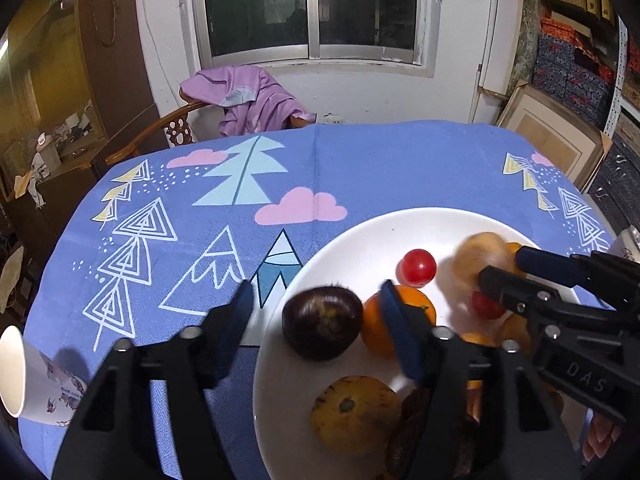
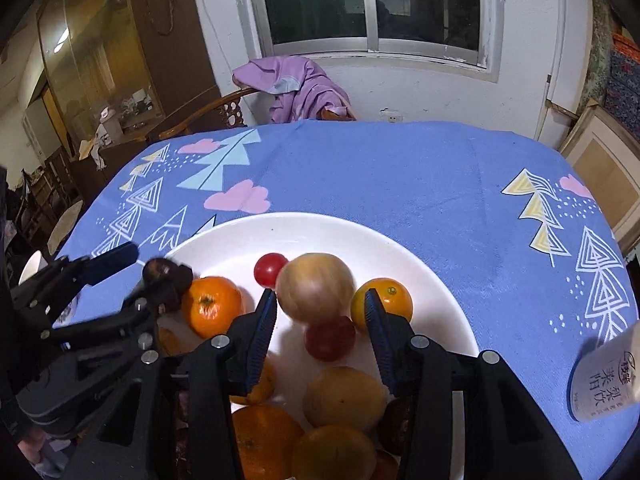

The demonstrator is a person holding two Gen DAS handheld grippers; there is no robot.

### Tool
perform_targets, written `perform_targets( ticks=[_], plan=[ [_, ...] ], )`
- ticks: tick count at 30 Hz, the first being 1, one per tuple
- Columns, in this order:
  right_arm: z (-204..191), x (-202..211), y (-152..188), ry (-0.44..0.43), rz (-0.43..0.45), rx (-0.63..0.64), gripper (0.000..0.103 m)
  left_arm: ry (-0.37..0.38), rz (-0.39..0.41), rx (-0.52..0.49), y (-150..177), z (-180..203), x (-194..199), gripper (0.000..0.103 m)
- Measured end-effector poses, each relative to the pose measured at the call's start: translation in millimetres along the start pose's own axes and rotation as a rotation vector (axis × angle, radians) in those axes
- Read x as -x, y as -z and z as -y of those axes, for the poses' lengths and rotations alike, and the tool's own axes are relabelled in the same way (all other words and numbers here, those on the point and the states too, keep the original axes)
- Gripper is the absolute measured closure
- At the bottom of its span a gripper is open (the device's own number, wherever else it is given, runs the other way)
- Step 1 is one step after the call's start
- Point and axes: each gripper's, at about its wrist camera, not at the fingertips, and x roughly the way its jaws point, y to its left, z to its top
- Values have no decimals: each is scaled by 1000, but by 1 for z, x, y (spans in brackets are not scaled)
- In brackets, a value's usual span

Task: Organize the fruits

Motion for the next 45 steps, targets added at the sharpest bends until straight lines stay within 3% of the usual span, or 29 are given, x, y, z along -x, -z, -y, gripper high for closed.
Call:
perform_targets(
  ticks=[6,9,12,23,29,31,36,41,45],
  plan=[
    [11,24,6,-20,38,-52,55,5,18,-3,10,1,23,29],
    [14,48,18,-34,64,-83,45,17,30,15,22,-1,46,23],
    [15,79,42,-45,100,-103,39,29,54,21,45,-1,78,13],
    [-2,175,161,29,236,-119,5,41,141,-19,153,18,184,4],
    [-18,205,206,128,383,-50,3,99,158,-13,190,23,215,4],
    [-19,207,214,117,415,-36,3,74,144,-26,194,27,215,4],
    [-23,196,216,75,352,-26,3,-34,147,-76,195,37,211,4],
    [-24,187,219,78,295,-59,3,-1,106,-26,191,28,205,4],
    [-22,177,219,180,243,-59,3,6,137,-14,191,25,210,4]
  ],
)
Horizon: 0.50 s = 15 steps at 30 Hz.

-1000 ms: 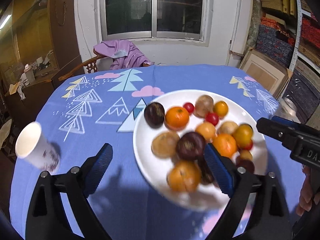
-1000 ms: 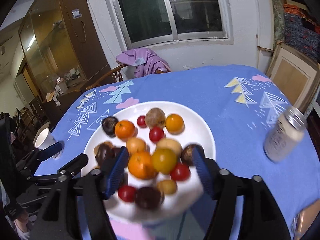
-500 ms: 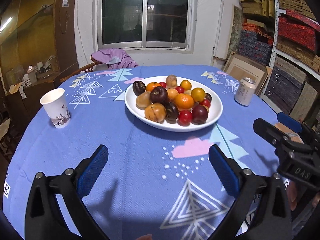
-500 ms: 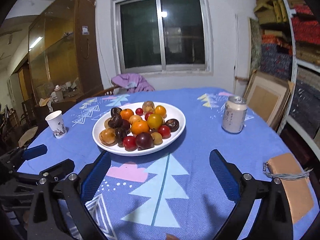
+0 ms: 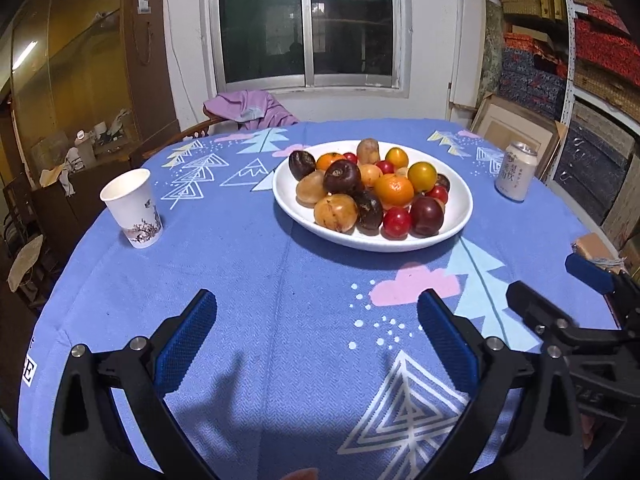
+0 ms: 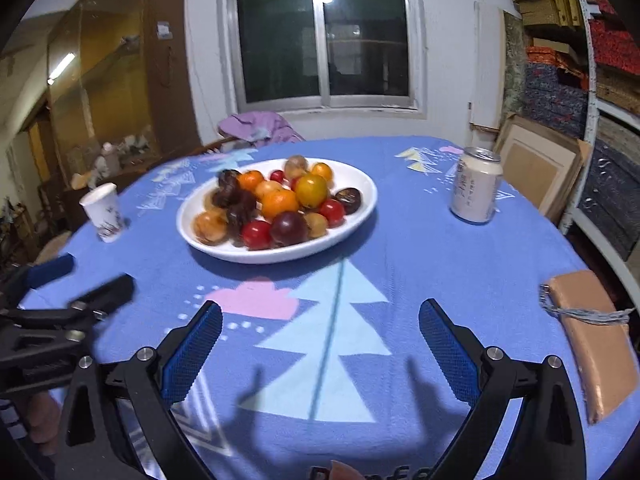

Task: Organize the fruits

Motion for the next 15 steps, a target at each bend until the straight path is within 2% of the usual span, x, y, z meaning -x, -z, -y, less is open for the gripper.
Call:
perform_targets(
  ticks=[2,4,8,15],
  plan=[
    [0,-3,2,10,-19,1,3,9,20,-10,0,3,5,4],
    [-1,-3,4,1,-24,0,3,-14,39,-30,1,8,8,4],
    [-2,2,3,13,9,14,3,-13,63,-36,0,9,14,4],
    [-3,4,2,9,20,17,3,-11,57,-28,-1,7,15,4]
  ],
)
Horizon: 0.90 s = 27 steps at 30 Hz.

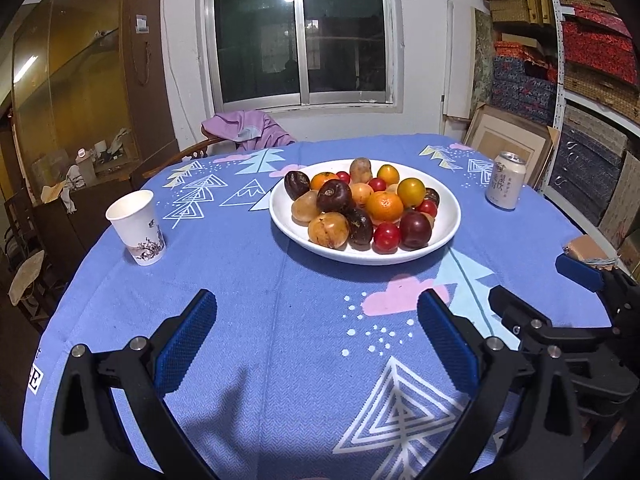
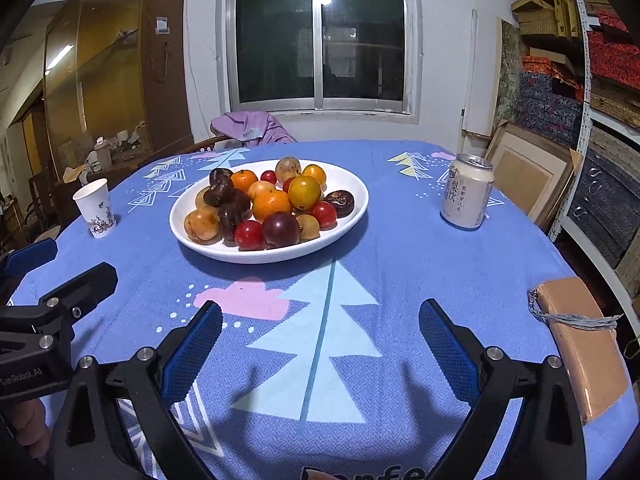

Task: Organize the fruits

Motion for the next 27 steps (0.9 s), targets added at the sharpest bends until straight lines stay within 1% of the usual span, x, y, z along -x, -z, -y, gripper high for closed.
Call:
perform_targets(
  ticks=[15,20,24,27],
  plan=[
    [-1,1,0,2,6,3,3,-1,2,2,1,-1,-1,4],
    [-1,2,0,0,11,6,3,-26,13,11,4,0,2,4],
    [-1,3,-1,-2,15,6,3,-24,32,14,4,0,6,4],
    [-1,3,-1,-1,14,3,3,-4,25,2,3,1,5,4]
  ],
)
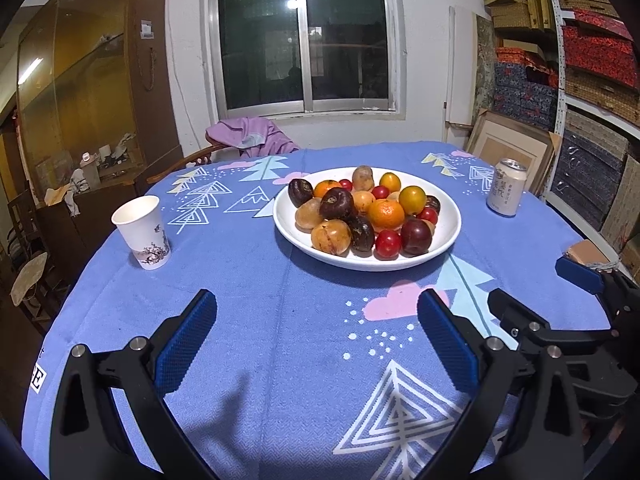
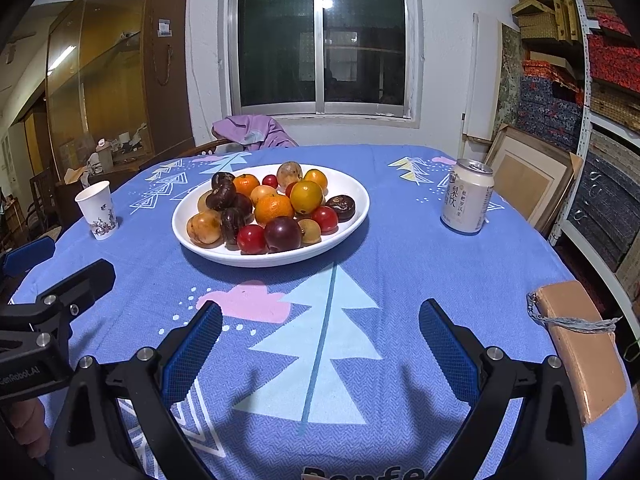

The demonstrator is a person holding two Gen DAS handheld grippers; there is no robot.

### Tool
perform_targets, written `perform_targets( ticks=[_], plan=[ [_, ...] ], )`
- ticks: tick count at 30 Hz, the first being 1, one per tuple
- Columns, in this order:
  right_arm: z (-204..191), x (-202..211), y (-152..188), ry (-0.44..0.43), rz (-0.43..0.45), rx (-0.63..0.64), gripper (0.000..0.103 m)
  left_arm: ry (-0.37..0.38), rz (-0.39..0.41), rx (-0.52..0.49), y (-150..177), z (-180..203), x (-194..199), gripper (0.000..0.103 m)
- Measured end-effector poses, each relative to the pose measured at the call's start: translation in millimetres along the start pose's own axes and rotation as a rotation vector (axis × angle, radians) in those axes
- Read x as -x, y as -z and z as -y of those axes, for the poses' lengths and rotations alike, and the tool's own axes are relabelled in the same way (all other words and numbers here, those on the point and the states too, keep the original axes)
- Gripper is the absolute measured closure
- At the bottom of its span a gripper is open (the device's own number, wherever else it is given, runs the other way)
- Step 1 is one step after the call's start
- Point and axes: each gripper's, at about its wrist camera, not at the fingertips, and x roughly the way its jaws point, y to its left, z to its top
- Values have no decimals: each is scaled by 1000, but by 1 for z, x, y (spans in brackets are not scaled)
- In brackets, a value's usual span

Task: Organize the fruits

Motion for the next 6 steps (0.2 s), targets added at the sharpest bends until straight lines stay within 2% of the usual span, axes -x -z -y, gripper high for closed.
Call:
perform_targets(
  ticks=[6],
  plan=[
    [0,0,0,1,2,-1,3,-10,0,0,0,1,0,4]
  ],
)
